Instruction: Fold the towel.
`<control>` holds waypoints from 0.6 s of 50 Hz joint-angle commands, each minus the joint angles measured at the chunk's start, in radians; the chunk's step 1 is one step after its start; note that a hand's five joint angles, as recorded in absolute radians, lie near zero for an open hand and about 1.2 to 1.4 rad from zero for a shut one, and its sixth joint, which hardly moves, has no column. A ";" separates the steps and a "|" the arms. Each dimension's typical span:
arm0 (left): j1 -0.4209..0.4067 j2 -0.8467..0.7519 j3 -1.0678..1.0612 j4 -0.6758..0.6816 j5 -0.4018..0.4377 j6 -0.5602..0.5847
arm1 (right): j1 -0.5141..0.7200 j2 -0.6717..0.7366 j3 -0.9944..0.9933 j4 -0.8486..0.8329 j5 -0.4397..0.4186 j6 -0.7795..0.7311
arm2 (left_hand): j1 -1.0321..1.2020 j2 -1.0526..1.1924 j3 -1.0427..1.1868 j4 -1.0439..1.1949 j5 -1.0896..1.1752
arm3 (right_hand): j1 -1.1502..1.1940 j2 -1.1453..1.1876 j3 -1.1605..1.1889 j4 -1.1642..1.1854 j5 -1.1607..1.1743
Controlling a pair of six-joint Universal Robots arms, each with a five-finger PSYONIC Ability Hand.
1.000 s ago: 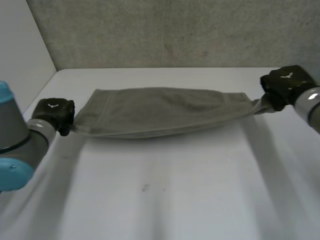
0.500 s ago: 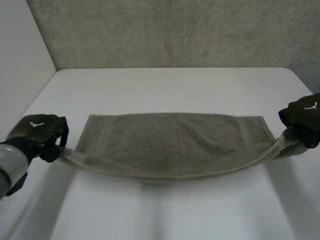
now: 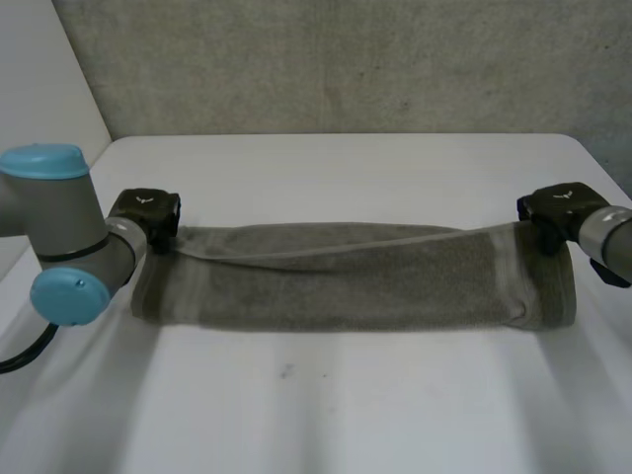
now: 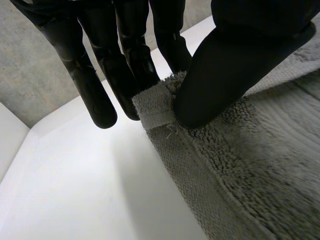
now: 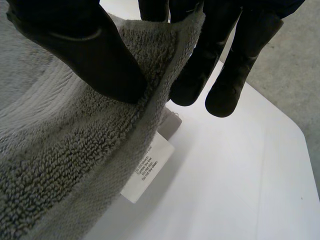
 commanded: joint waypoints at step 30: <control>-0.027 -0.298 0.456 -0.077 -0.024 -0.002 | 0.104 0.363 -0.458 -0.004 0.195 0.009 | 0.216 0.178 0.182 0.178 0.210 | 0.063 0.055 0.062 0.052 0.053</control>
